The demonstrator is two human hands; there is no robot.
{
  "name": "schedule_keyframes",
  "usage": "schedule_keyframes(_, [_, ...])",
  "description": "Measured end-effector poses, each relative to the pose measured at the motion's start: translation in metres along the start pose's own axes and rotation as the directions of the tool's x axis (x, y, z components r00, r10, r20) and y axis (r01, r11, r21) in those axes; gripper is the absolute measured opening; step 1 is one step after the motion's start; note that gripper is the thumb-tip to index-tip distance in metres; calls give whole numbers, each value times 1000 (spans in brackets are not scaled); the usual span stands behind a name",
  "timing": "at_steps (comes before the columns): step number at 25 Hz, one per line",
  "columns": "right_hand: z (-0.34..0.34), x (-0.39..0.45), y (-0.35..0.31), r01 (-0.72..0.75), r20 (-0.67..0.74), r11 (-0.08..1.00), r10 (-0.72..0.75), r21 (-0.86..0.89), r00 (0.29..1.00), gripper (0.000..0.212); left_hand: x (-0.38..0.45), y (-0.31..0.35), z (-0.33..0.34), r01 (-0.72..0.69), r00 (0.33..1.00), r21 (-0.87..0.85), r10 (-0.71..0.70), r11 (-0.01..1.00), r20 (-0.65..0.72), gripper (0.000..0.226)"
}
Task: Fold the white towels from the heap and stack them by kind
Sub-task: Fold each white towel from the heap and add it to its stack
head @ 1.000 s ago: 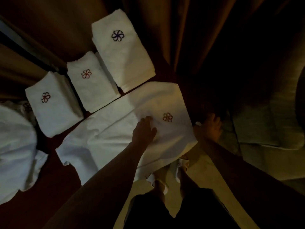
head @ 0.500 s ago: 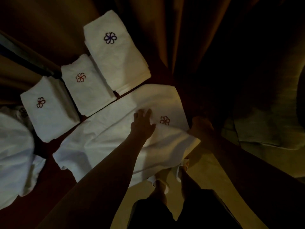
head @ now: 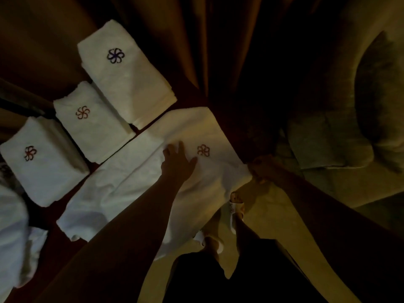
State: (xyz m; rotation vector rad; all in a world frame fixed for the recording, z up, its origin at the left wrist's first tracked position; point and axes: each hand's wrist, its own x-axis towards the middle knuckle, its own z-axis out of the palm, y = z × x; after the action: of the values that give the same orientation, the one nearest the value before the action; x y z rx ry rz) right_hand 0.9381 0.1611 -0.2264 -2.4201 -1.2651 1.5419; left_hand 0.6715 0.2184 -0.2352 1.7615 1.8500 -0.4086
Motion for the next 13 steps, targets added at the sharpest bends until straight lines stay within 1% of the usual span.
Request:
schedule_keyframes(1, [3,-2,0,4,-3,1000,-4,28,1000,33,-1,1,0,-1,1000,-20,0,1000,-17,84])
schedule_keyframes(2, [7,-4,-3,18,-67,997,-14,70,998,38,-3,3,2,-17,997,-2,17,1000,-74,83])
schedule_keyframes(3, [13,-4,-4,32,-128,998,-24,61,991,41,-5,6,2,-64,988,63,72,996,-135,82])
schedule_keyframes(4, [18,-6,-7,26,-169,998,-15,65,986,40,-7,8,4,-130,974,121,149,984,-168,79])
schedule_keyframes(5, [24,-8,-11,19,-151,1000,-16,21,988,36,-8,10,7,-204,965,139,222,969,-136,77])
schedule_keyframes(6, [28,-8,-12,-13,-84,1000,13,-5,996,33,-8,12,12,-242,966,97,249,966,-68,77])
schedule_keyframes(7, [30,-7,-13,-25,-76,997,19,-76,997,37,-10,12,15,-248,969,55,248,967,1,79])
schedule_keyframes(8, [31,-9,-15,-57,-119,995,47,-81,992,39,-10,12,17,-235,972,21,234,972,36,80])
schedule_keyframes(9, [30,-12,-13,-63,-177,997,53,-53,983,36,-10,11,18,-229,973,2,229,973,43,80])
schedule_keyframes(11, [25,-17,-3,-59,-292,990,94,129,952,31,-9,10,13,-231,972,-5,231,973,44,78])
schedule_keyframes(12, [21,-18,2,-70,-317,986,115,151,941,34,-7,7,11,-242,969,-25,243,970,36,76])
schedule_keyframes(13, [18,-19,4,-99,-308,989,129,111,943,38,-8,5,8,-266,964,-51,267,963,16,74])
